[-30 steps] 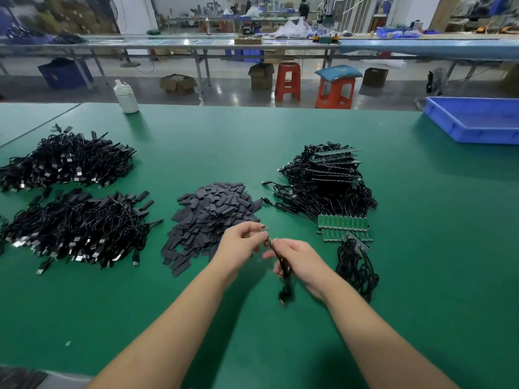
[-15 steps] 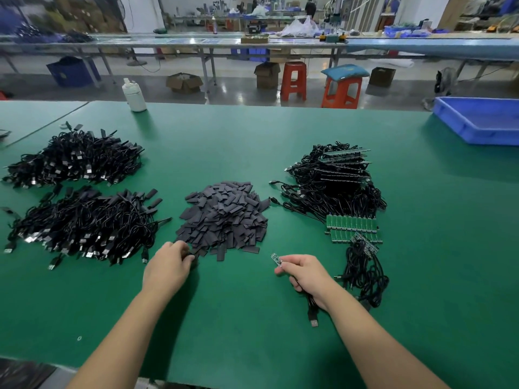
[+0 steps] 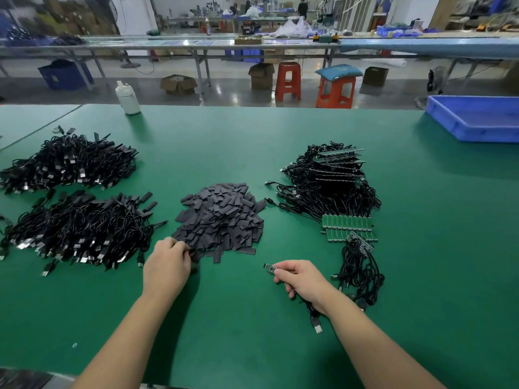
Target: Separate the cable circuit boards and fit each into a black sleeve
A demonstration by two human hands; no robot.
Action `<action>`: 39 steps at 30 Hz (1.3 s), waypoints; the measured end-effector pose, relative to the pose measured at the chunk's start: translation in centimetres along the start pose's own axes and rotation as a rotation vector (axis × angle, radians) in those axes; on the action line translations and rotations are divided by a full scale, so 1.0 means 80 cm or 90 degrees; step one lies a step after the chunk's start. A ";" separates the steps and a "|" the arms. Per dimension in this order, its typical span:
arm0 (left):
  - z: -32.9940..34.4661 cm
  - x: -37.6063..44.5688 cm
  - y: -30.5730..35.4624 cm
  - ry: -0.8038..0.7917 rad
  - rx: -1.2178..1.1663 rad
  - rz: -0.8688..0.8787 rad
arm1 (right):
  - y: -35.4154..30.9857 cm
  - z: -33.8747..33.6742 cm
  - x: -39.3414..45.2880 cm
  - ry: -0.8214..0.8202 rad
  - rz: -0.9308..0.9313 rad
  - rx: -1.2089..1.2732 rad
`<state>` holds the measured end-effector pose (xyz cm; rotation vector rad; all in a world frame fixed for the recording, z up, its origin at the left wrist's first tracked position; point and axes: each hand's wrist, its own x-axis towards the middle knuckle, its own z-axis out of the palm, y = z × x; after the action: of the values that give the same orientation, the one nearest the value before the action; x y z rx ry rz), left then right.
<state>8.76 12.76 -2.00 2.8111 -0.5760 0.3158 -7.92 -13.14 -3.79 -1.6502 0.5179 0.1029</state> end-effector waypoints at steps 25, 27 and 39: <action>0.019 -0.035 0.107 -0.211 -0.262 0.285 | -0.005 -0.007 -0.005 -0.059 0.005 -0.037; 0.017 -0.035 0.108 -0.209 -0.270 0.283 | -0.006 -0.007 -0.005 -0.060 0.003 -0.031; 0.011 -0.036 0.109 -0.215 -0.240 0.340 | -0.007 -0.007 -0.007 -0.058 0.012 -0.044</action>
<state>2.76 5.74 -1.81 2.3153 -1.3115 -0.1695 -8.34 -13.50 -2.98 -1.6995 0.4642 0.2105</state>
